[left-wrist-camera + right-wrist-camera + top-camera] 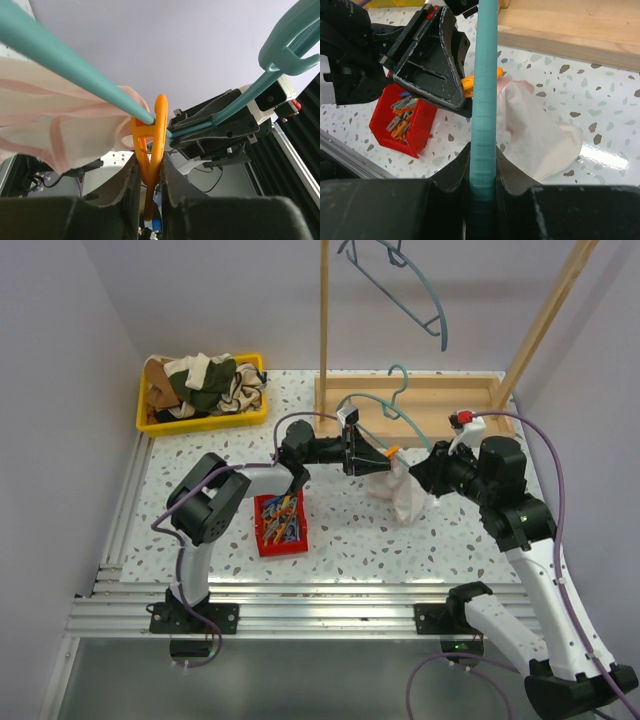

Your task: Remove the underwear clipped to the hanger

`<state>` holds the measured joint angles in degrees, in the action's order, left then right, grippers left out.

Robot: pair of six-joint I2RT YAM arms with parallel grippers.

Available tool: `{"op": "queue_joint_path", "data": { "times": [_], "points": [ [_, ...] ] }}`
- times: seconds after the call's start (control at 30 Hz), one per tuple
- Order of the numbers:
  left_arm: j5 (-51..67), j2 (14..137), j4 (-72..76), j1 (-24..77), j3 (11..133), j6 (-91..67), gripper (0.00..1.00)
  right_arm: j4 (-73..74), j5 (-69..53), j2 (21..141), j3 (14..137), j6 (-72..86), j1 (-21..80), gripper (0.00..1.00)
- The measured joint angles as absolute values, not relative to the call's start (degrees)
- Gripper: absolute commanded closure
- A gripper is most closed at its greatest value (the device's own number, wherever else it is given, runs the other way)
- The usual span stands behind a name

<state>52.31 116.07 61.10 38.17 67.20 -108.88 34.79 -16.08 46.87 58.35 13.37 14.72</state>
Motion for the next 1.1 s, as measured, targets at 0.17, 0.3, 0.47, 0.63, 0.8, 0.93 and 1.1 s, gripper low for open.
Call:
{"op": "queue_joint_path", "data": {
  "times": [0.17,0.3,0.47,0.63,0.8,0.93,1.1],
  "points": [
    [52.3,116.5,62.2,38.2,67.2,-109.3,1.0,34.8,-15.6,46.9,58.3,13.0,14.7,1.0],
    [52.3,116.5,62.8,38.2,66.9,-109.3,1.0,35.1,-13.5,46.9,58.3,13.0,14.7,1.0],
    [52.7,114.7,59.7,37.9,63.5,-105.4,1.0,36.1,-7.1,47.5,58.3,13.9,14.9,1.0],
    [51.9,106.1,35.4,35.9,61.3,-84.2,1.0,36.6,-4.5,48.0,58.3,14.4,14.9,1.0],
    [44.1,98.5,4.3,33.2,68.9,-59.5,1.0,38.6,-3.6,46.7,58.3,14.3,15.0,1.0],
    [37.6,98.1,-14.2,32.9,78.7,-43.8,1.0,40.6,-2.9,44.2,58.0,14.3,15.0,1.0],
    [28.0,99.1,-31.1,33.2,86.2,-30.5,1.0,42.9,-2.5,43.5,58.0,14.2,15.0,1.0]
  ]
}}
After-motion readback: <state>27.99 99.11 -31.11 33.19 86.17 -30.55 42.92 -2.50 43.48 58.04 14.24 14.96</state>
